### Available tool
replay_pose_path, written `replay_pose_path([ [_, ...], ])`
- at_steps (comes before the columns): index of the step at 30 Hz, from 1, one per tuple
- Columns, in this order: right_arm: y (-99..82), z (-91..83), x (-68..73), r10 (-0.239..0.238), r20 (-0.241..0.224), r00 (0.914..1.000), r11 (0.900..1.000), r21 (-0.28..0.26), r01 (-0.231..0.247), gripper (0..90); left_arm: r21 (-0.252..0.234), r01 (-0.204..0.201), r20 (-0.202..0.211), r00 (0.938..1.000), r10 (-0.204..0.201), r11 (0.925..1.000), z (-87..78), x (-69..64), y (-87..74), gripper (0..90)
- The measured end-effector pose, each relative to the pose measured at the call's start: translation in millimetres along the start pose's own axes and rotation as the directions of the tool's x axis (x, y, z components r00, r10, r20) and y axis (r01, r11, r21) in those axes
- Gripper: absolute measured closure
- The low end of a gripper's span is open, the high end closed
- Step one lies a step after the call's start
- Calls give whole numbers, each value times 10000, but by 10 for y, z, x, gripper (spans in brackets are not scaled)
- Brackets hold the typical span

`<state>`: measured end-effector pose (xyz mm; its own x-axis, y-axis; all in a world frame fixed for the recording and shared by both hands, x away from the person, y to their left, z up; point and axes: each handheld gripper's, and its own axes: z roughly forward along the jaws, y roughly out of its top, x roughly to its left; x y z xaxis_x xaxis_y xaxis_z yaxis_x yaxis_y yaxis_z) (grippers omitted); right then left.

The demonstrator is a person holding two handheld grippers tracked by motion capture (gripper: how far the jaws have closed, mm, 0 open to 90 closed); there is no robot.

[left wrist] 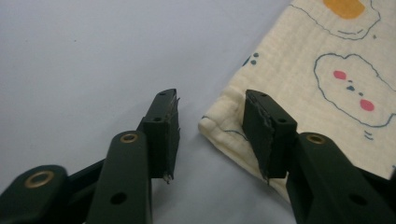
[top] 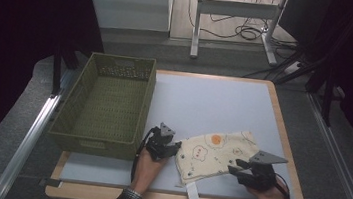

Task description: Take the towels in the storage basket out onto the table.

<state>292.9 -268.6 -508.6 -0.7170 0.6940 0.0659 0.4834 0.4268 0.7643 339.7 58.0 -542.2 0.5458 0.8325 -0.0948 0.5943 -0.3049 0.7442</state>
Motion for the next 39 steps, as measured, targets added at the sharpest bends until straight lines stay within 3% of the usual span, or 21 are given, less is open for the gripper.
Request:
replay_pose_path([
  [6,94,228,359,-599,-1093,9922,9981,93,612,559,-38,-36,-29,10000,36,10000,4,-12,-5,534],
  [12,211,424,720,-1200,-2296,9659,9915,222,1285,567,-35,-55,-31,10000,55,10000,4,-11,-8,535],
  [18,311,583,966,-1670,-2827,9446,9833,227,1806,562,-42,-58,-27,10000,58,10000,4,-10,-9,535],
  [24,303,737,1099,-2378,-2366,9421,9638,631,2591,568,-39,-54,-10,10000,54,10000,3,-7,-10,535],
  [26,265,769,1111,-2633,-2076,9421,9563,724,2832,621,-50,-41,-14,10000,41,10000,4,-6,-11,536],
  [29,248,758,1117,-2718,-1853,9444,9556,643,2876,715,-52,-23,-50,10000,23,10000,3,-7,-11,545],
  [32,252,757,1105,-2694,-1687,9481,9565,674,2838,815,-64,-188,49,9998,188,9998,0,-16,-11,608],
  [35,257,758,1096,-2598,-1672,9511,9592,694,2742,829,-67,-375,396,9985,378,9993,-1,-17,-11,714],
  [39,247,745,1094,-2545,-1722,9516,9615,607,2681,835,-85,-138,786,9968,144,9999,-3,8,-11,825],
])
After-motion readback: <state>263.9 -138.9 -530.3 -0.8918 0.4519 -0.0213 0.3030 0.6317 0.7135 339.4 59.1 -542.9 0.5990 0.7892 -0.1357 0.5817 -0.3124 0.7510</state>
